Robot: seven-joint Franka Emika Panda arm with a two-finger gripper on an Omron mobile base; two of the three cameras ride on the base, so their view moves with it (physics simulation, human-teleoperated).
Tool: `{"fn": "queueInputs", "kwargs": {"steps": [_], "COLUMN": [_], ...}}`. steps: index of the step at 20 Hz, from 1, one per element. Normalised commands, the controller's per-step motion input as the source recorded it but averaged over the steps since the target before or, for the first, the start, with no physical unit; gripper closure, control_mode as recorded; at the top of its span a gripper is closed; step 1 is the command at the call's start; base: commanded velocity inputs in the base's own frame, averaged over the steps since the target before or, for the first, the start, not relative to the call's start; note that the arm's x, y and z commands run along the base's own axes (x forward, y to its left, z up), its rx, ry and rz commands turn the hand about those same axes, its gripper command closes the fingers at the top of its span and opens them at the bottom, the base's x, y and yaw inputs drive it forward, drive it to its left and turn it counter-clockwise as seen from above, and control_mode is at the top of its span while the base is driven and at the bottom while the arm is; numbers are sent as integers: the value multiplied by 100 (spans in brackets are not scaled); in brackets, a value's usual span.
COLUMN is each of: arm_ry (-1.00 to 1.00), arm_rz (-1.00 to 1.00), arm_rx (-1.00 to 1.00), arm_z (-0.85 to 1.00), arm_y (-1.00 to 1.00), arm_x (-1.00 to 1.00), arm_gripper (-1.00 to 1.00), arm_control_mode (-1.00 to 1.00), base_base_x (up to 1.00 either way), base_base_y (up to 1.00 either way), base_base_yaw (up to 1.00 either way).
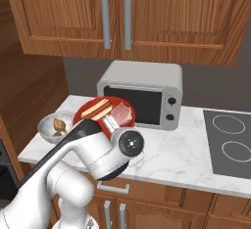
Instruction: Place the bowl containing the steak and hot dog in the microwave. Close the microwave door and press the start button to microwave the meal.
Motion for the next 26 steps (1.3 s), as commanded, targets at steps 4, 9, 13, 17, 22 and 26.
{"fn": "queueInputs", "kwargs": {"steps": [4, 9, 13, 17, 22, 26], "arm_ry": [0, -3, -5, 0, 0, 0], "arm_rz": [7, 13, 14, 4, 0, 0], "arm_rx": [0, 1, 0, 0, 0, 0], "arm_z": [40, 19, 4, 1, 0, 0], "arm_y": [55, 27, 21, 4, 0, 0], "arm_x": [-35, -26, -3, 0, 0, 0], "arm_gripper": [100, 100, 100, 100, 100, 100], "arm_control_mode": [-100, -100, -100, -100, -100, 100], "base_base_x": [0, 0, 0, 0, 0, 0], "base_base_y": [0, 0, 0, 0, 0, 0], "base_base_yaw": [0, 0, 0, 0, 0, 0]}}
